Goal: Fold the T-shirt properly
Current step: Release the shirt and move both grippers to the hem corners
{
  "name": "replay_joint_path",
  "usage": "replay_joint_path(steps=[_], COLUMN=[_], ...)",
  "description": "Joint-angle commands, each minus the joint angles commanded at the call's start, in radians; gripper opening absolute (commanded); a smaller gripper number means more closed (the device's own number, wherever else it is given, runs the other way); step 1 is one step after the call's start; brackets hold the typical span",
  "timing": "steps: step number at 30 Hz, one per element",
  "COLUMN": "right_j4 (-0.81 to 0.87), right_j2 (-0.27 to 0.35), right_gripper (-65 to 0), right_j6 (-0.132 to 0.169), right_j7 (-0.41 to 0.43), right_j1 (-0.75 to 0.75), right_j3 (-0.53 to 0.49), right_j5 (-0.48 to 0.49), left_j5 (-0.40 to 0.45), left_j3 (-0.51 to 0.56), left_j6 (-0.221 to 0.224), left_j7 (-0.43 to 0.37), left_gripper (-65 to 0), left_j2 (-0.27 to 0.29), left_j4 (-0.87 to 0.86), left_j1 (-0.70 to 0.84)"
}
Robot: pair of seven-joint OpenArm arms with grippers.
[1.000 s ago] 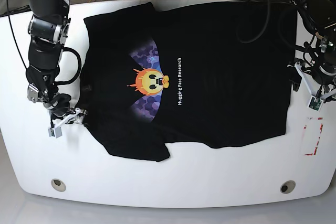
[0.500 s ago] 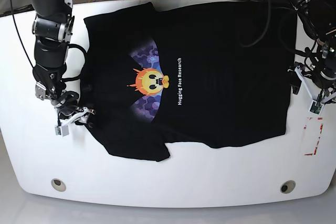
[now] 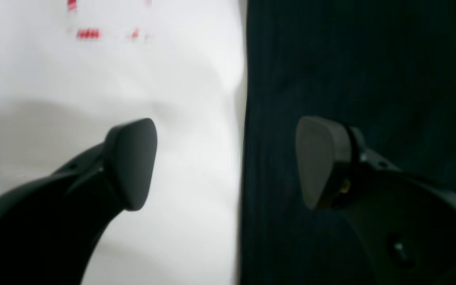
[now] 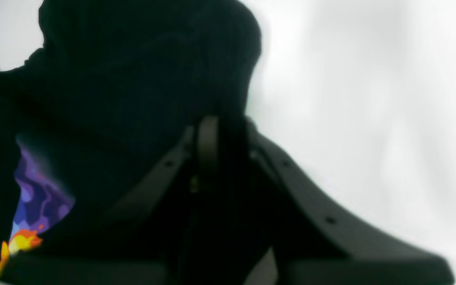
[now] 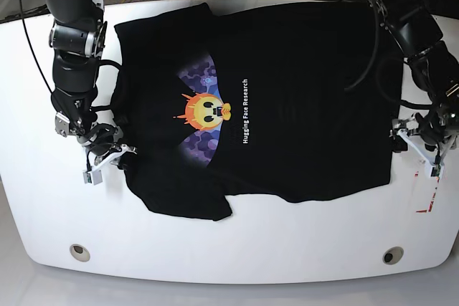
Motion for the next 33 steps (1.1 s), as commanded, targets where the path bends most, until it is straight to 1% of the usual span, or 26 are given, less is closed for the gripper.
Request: replay_joint_path(steps=[4, 6, 9, 13, 19, 23, 24, 26, 28, 29, 30, 31, 33], right_j4=[0.0, 0.0, 0.0, 0.002, 0.002, 0.002, 0.002, 0.002, 0.002, 0.002, 0.002, 0.002, 0.002], right_j2=[0.0, 0.0, 0.0, 0.0, -0.002, -0.003, -0.003, -0.003, -0.003, -0.003, -0.003, -0.003, -0.002], right_gripper=[-59.0, -59.1, -59.1, -59.1, -59.1, -59.1, -59.1, -59.1, -59.1, -59.1, -59.1, -59.1, -59.1], right_j6=[0.0, 0.0, 0.0, 0.002, 0.002, 0.002, 0.002, 0.002, 0.006, 0.008, 0.009, 0.009, 0.011], right_j7=[0.0, 0.0, 0.0, 0.0, 0.0, 0.0, 0.0, 0.0, 0.0, 0.0, 0.0, 0.0, 0.0], right_j1=[0.0, 0.0, 0.0, 0.0, -0.002, -0.002, -0.002, -0.002, 0.0, 0.0, 0.0, 0.0, 0.0], right_j3=[0.0, 0.0, 0.0, 0.0, 0.0, 0.002, 0.002, 0.002, 0.002, 0.002, 0.002, 0.002, 0.002], right_j5=[0.0, 0.0, 0.0, 0.0, 0.0, 0.002, 0.002, 0.002, 0.002, 0.002, 0.002, 0.002, 0.002], left_j5=[0.0, 0.0, 0.0, 0.0, 0.0, -0.003, -0.005, -0.003, -0.002, -0.002, 0.0, 0.0, 0.0], left_j3=[0.003, 0.008, 0.032, 0.069, 0.071, 0.071, 0.071, 0.071, 0.071, 0.071, 0.071, 0.071, 0.071], left_j6=[0.008, 0.008, 0.008, 0.008, 0.005, 0.003, 0.005, 0.008, 0.009, 0.012, 0.021, 0.043, 0.075], left_j7=[-0.098, -0.133, -0.18, -0.216, -0.253, -0.261, -0.261, -0.261, -0.267, -0.27, -0.275, -0.275, -0.275], left_gripper=[-13.9, -13.9, -13.9, -13.9, -14.0, -15.0, -17.8, -27.2, -46.5, -53.9, -59.6, -65.0, -65.0], left_j2=[0.0, 0.0, -0.015, -0.023, -0.02, -0.018, -0.018, -0.018, -0.017, -0.017, -0.017, -0.017, -0.017], left_j4=[-0.186, -0.241, -0.315, -0.39, -0.517, -0.592, -0.606, -0.618, -0.624, -0.626, -0.626, -0.628, -0.62], left_j1=[-0.063, -0.08, -0.1, -0.127, -0.175, -0.204, -0.21, -0.212, -0.213, -0.216, -0.218, -0.216, -0.215])
